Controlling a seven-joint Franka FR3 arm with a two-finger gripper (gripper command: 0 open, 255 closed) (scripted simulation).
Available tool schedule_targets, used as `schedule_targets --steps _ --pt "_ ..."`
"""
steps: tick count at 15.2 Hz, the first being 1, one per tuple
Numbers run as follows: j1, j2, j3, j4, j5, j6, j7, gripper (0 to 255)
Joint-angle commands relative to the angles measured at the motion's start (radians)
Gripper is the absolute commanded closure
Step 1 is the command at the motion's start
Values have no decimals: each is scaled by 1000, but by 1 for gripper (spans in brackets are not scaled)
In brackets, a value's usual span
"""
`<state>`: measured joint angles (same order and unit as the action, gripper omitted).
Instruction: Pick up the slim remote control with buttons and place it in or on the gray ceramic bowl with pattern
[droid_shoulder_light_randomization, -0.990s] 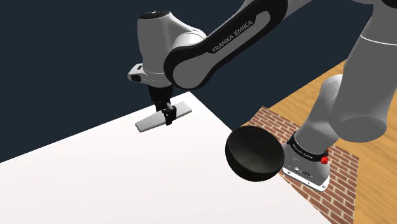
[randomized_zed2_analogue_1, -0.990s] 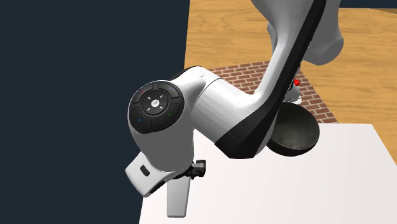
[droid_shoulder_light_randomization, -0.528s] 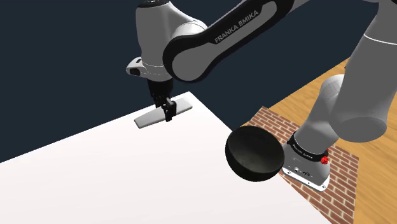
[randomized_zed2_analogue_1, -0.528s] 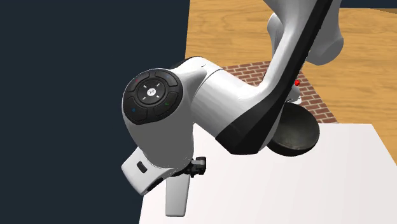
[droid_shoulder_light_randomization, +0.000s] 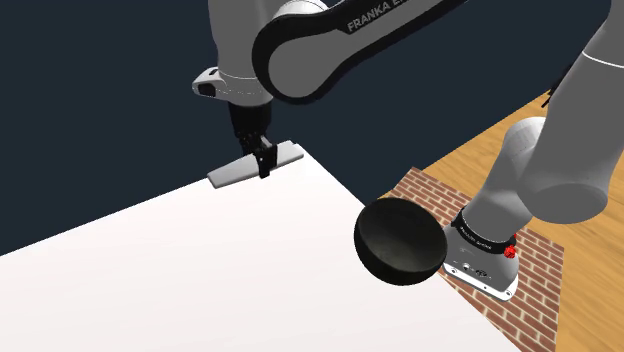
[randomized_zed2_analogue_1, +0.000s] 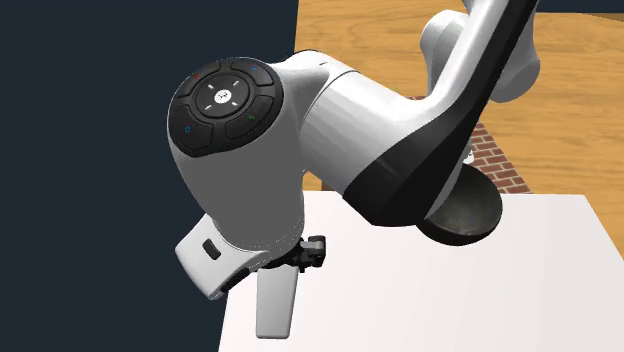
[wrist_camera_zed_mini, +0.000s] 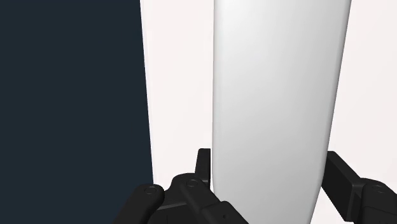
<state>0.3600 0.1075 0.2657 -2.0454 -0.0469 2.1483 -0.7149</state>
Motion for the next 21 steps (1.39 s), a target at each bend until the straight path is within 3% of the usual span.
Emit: schedule_targets --steps 1,19,21 --pt "-1 -10 0 16 4 -26 -4 255" --pt "-4 -78 0 182 27 -257 -22 255" --pt "-1 -116 4 142 38 -254 -19 255"
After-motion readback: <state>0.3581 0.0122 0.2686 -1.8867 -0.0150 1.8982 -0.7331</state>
